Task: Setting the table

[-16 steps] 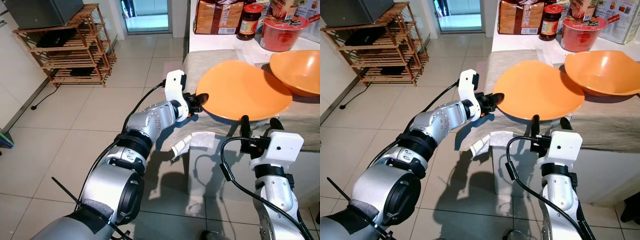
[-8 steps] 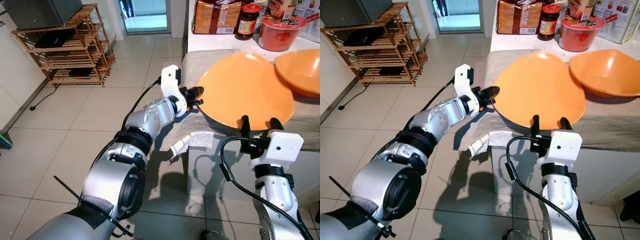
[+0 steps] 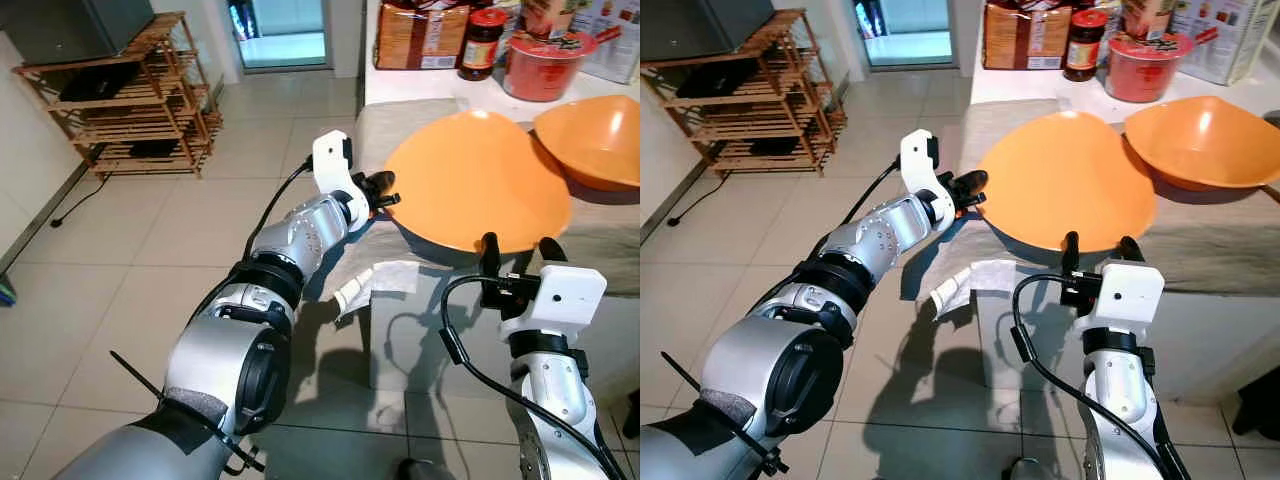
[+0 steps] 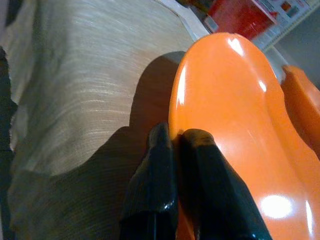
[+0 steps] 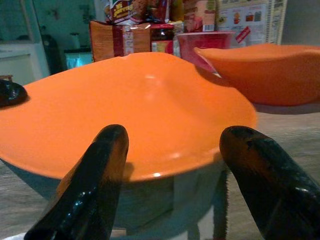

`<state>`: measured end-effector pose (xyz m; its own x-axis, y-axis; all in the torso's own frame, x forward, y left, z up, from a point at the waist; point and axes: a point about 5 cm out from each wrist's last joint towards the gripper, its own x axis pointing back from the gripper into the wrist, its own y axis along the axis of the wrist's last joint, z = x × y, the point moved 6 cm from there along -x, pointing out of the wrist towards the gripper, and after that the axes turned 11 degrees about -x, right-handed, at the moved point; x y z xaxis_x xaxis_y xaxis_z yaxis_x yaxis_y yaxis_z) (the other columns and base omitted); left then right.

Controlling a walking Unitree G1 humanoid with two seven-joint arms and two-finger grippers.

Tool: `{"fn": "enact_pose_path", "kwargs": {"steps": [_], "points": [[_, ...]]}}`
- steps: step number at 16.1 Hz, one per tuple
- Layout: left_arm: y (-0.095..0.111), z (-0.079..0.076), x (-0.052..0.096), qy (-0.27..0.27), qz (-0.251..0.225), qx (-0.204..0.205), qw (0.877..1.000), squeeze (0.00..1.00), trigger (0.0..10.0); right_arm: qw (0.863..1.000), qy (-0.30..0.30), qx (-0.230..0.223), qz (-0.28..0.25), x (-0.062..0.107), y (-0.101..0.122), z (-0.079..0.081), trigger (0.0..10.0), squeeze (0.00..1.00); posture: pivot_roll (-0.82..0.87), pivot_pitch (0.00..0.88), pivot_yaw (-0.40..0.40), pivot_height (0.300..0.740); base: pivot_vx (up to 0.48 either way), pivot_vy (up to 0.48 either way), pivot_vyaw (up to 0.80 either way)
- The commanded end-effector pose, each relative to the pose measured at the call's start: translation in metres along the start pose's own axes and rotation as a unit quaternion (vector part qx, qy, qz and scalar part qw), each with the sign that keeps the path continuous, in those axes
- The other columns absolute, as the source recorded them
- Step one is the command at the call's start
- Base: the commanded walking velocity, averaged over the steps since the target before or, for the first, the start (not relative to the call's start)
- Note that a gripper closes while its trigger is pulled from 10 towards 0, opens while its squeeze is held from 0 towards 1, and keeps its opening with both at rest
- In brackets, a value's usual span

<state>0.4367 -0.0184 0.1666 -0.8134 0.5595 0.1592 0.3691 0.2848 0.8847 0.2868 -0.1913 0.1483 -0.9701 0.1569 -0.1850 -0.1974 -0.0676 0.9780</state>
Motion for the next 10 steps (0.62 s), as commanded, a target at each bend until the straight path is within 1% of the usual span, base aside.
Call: {"fn": "enact_pose_path", "kwargs": {"steps": [1, 4, 6, 7, 8, 9, 10], "points": [[0.003, 0.011, 0.000, 0.048, -0.001, -0.014, 0.999, 0.00, 0.0, 1.000, 0.003, 0.002, 0.016, 0.003, -0.007, 0.002, 10.0, 0.00, -0.15, 0.070, 0.117, 0.740, 0.000, 0.000, 0.00], [0.010, 0.027, 0.003, 0.088, -0.015, -0.020, 0.996, 0.00, 0.0, 1.000, 0.004, 0.001, 0.020, 0.004, -0.009, 0.002, 10.0, 0.00, -0.16, 0.068, 0.114, 0.740, 0.000, 0.000, 0.00], [0.015, 0.036, 0.006, 0.116, -0.026, -0.017, 0.993, 0.00, 0.0, 1.000, 0.006, 0.000, 0.023, 0.005, -0.010, 0.003, 10.0, 0.00, -0.16, 0.071, 0.112, 0.740, 0.000, 0.000, 0.00], [0.018, 0.038, 0.006, 0.122, -0.031, -0.016, 0.992, 0.00, 0.0, 1.000, 0.007, 0.000, 0.023, 0.005, -0.010, 0.003, 10.0, 0.00, -0.16, 0.072, 0.112, 0.740, 0.000, 0.000, 0.00], [0.023, 0.037, 0.006, 0.118, -0.039, -0.011, 0.992, 0.00, 0.0, 1.000, 0.007, 0.000, 0.024, 0.005, -0.010, 0.002, 10.0, 0.00, -0.16, 0.073, 0.111, 0.740, 0.000, 0.000, 0.00], [0.028, 0.031, 0.005, 0.108, -0.047, -0.006, 0.993, 0.00, 0.0, 1.000, 0.006, 0.001, 0.025, 0.005, -0.010, 0.001, 10.0, 0.00, -0.16, 0.073, 0.110, 0.740, 0.000, 0.000, 0.00], [0.032, 0.021, 0.002, 0.085, -0.054, -0.001, 0.995, 0.00, 0.0, 1.000, 0.005, 0.001, 0.027, 0.005, -0.012, 0.001, 10.0, 0.00, -0.16, 0.073, 0.109, 0.740, 0.000, 0.000, 0.00]]}}
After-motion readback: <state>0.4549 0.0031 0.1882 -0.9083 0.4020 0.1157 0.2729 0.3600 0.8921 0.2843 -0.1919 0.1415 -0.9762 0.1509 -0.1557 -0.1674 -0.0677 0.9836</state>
